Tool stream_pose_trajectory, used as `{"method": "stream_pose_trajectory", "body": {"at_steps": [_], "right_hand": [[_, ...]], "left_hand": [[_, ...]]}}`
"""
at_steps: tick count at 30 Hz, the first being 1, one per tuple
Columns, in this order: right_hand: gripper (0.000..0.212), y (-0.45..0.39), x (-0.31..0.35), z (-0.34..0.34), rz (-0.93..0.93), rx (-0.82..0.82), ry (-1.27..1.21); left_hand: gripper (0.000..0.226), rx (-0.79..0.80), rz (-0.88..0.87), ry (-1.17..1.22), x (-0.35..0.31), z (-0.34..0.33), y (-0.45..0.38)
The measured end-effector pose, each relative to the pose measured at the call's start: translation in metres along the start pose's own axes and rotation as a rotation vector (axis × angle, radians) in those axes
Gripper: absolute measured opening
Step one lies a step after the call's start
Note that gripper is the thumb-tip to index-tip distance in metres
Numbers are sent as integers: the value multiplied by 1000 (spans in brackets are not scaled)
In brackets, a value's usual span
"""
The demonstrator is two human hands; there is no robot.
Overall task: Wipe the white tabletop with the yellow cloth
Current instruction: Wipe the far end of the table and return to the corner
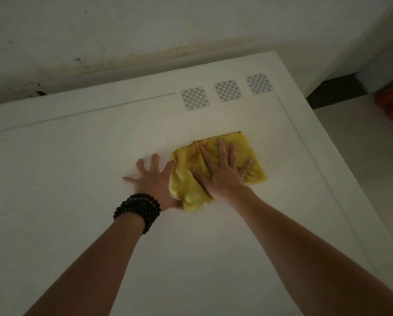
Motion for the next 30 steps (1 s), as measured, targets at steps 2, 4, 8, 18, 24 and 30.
{"method": "stream_pose_trajectory", "body": {"at_steps": [2,4,8,18,24,30], "right_hand": [[75,-20,1,10,-6,-7,6],[76,-31,2,13,-9,-7,10],[75,-22,4,12,-4,-23,-9],[73,97,-32,-29,-19,-15,-8],[75,113,-72,-23,-153,-40,-45],[82,60,-112,10,-202,-58,-95]], "left_hand": [[129,14,-4,1,-2,-1,-1],[130,24,-5,9,-2,-2,-3],[128,22,-7,24,-2,-3,-2],[124,-5,5,42,-6,-2,11],[122,-102,-200,-18,-76,34,9],[144,10,-60,-14,-69,50,-47]]}}
Point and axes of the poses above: each hand's wrist, its own y-axis away from the middle knuckle, its own z-axis out of the back of the hand, x = y × z, the point moved 9 cm from there along -y, towards the middle knuckle, and after that the axes turned 9 degrees about z, right-handed, at the moved point
